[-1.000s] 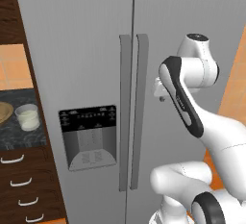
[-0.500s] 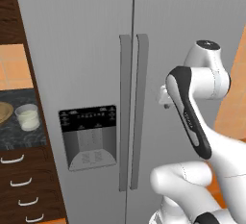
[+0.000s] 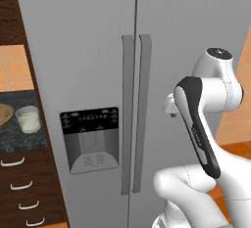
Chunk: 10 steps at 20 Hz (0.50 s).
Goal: Grab a lemon wedge from the fridge and one ice cube from the ice bowl, and put them in the glass of lemonade.
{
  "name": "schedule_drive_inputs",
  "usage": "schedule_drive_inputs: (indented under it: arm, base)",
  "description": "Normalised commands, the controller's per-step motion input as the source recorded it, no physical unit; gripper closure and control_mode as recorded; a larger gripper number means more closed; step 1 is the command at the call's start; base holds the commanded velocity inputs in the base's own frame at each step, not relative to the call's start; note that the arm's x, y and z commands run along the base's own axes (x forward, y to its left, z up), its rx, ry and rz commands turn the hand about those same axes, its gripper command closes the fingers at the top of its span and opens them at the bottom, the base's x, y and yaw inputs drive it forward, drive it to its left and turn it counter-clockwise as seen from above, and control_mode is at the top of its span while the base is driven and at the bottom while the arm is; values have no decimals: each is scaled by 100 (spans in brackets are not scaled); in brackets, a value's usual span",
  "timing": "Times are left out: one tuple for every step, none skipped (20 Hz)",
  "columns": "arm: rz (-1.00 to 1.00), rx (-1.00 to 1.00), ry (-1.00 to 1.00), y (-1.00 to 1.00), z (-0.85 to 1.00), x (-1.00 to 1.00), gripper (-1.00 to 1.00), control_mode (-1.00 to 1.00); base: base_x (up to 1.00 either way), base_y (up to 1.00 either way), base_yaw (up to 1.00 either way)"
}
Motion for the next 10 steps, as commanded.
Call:
schedule_drive_inputs:
  arm:
    - [1,0,0,2,-15,-56,-100,-100]
    - [1,0,0,2,-16,-59,-100,-100]
    - [3,0,0,1,-17,-59,-100,-100]
    - [1,0,-1,2,-9,-49,-100,-100]
    - [0,0,-7,0,0,-22,-100,-100]
    - [0,0,-16,0,0,0,-100,-100]
    - [0,0,-19,0,0,0,-100,-100]
    - [0,0,-21,0,0,14,-100,-100]
    - [0,2,-17,-3,0,30,-100,-100]
    - [0,4,-15,-9,0,44,-100,-100]
  base:
    - [0,0,0]
    - [0,0,0]
    - [0,0,0]
    - [0,0,0]
    - [0,0,0]
    - [0,0,0]
    - [0,0,0]
    - [0,0,0]
    - [0,0,0]
    - [0,0,0]
